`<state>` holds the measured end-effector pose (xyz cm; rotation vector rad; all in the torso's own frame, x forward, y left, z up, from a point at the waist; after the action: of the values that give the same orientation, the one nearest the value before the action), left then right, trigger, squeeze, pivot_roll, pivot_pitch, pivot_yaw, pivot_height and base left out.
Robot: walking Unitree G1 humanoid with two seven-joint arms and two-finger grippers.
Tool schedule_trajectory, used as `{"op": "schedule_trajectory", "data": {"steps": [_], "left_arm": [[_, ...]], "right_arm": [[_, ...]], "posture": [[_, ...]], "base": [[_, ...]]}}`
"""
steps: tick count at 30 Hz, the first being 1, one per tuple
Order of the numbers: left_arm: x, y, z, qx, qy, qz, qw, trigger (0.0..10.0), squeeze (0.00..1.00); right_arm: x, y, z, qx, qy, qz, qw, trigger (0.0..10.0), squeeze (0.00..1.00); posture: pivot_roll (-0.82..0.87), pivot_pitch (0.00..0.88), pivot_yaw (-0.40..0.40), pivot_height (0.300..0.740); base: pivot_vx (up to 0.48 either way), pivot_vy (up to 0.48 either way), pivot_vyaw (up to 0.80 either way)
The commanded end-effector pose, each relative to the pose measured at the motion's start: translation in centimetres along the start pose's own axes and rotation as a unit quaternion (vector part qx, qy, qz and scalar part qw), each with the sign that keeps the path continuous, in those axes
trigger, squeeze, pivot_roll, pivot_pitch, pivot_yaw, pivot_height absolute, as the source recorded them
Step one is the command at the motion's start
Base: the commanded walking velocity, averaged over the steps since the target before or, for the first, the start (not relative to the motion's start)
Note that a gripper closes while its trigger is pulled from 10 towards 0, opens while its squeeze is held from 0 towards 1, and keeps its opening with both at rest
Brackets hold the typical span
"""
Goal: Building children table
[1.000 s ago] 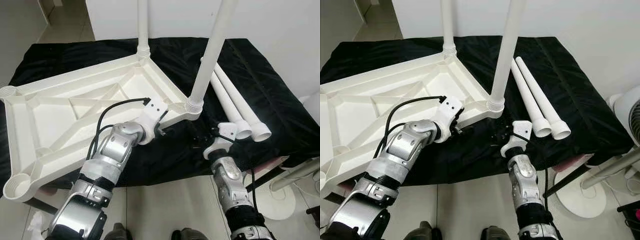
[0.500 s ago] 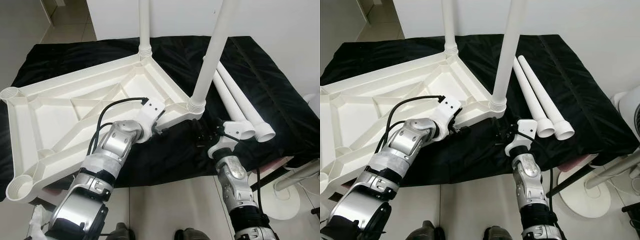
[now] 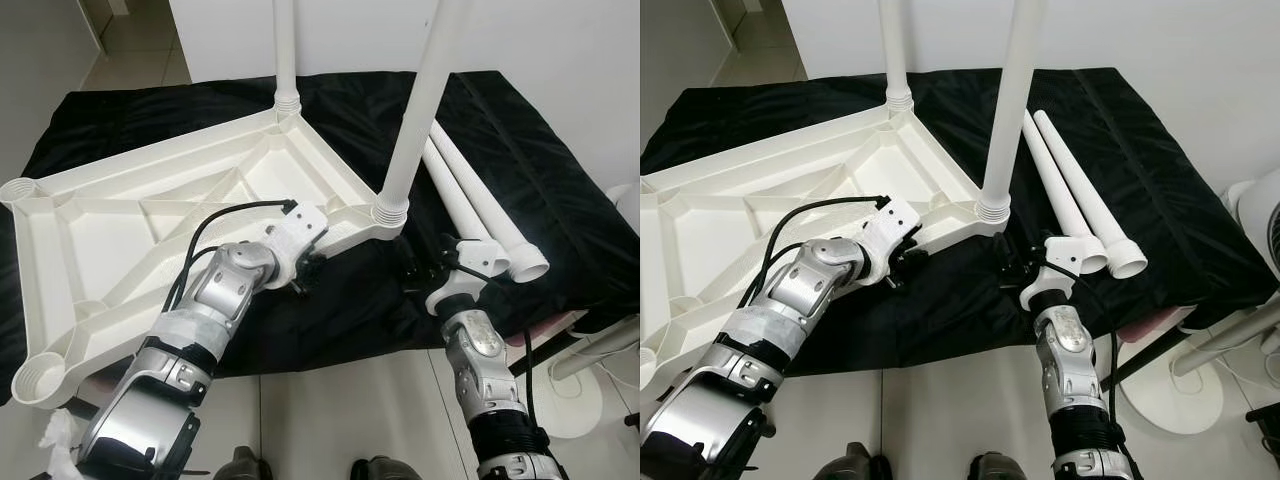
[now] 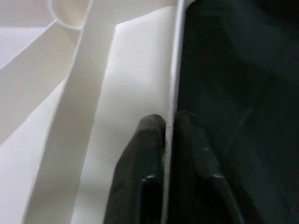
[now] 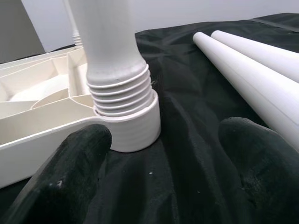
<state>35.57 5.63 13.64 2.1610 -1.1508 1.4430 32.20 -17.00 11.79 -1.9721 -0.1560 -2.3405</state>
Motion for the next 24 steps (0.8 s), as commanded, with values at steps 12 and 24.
{"op": "schedule_trajectory", "data": {"steps": [12,24], "left_arm": [[-2.7,1.0,-2.7,-0.077,-0.023,0.07,0.994,0.0,0.0],[-3.8,3.2,-5.5,-0.169,-0.006,0.124,0.978,0.0,0.0]], "right_arm": [[-0.9,0.3,-0.7,-0.001,-0.022,-0.007,1.0,10.0,0.0],[-1.2,0.4,-0.6,0.014,-0.031,-0.017,0.999,10.0,0.0]], "posture": [[-0.12,0.038,0.077,0.74],[-0.11,0.043,0.059,0.74]], "base": [[0.0,0.0,0.0],[0.0,0.0,0.0]]}}
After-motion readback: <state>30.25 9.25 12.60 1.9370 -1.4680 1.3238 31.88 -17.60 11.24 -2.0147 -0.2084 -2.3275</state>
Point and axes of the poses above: a point about 5 cm out from each wrist's last joint towards the gripper, its own z axis pointing out of the wrist towards the gripper, its own x axis along the axis of the wrist's last joint, y = z × x, the point moved 2 cm from there along z, pointing out of the wrist towards the gripper, and after that the axes turned 6 degrees about -z, right-handed, at the moved point
